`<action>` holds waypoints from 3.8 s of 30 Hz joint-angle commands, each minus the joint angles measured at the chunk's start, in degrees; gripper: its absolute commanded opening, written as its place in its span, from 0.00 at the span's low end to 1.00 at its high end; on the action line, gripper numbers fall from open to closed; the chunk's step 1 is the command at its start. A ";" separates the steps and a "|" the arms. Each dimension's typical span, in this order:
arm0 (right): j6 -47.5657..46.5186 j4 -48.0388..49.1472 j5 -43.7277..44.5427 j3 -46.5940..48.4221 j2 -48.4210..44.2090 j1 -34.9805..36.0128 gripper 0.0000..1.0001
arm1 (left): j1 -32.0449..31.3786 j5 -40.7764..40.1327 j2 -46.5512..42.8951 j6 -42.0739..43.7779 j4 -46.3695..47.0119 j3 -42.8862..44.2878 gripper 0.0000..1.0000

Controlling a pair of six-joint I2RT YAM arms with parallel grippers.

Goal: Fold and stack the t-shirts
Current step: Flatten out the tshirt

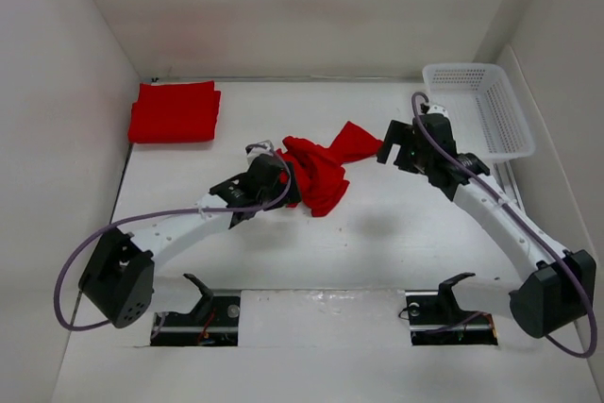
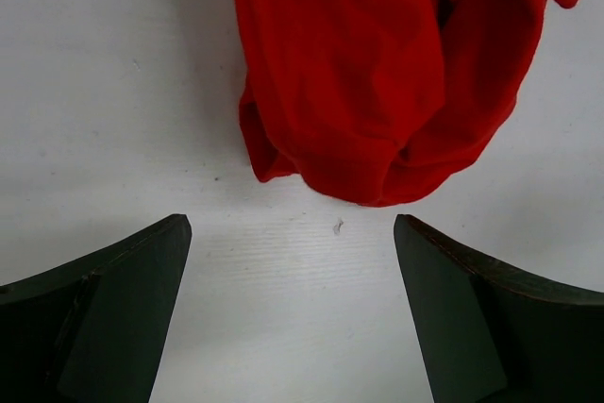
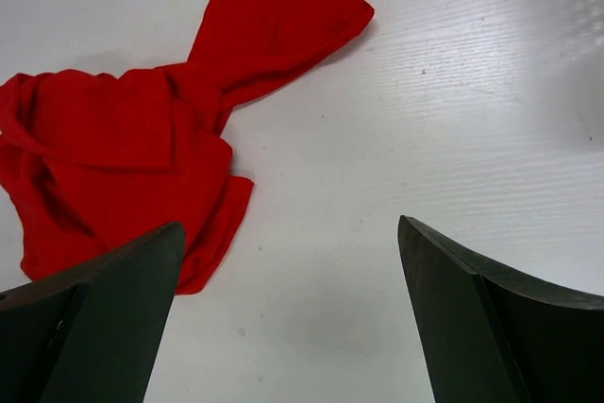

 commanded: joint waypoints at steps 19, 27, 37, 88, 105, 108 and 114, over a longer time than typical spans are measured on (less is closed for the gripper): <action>-0.14 8.74 -3.94 12.49 26.31 -3.98 0.98 | -0.07 -1.05 12.81 5.02 7.61 10.46 0.00; 0.47 8.04 -3.93 21.89 39.22 -2.31 0.93 | -0.07 -0.61 4.73 6.68 8.67 7.12 0.00; 3.82 7.42 -3.05 26.82 47.24 -1.79 0.70 | -0.07 2.20 0.15 8.53 8.67 4.57 0.00; -5.33 7.51 8.03 22.43 -31.69 -18.05 0.00 | -0.07 -21.96 -41.96 28.48 6.65 26.99 0.00; -8.75 2.17 1.69 34.80 -30.71 -18.05 0.00 | -0.07 -14.61 -39.04 27.61 6.91 33.92 0.00; -9.37 1.62 1.69 36.48 -32.12 -17.52 0.00 | -0.07 -11.43 -39.57 27.61 6.91 35.16 0.00; -10.07 0.83 3.89 39.22 -33.35 -16.29 0.00 | -0.07 -8.69 -38.35 28.13 5.15 39.11 0.00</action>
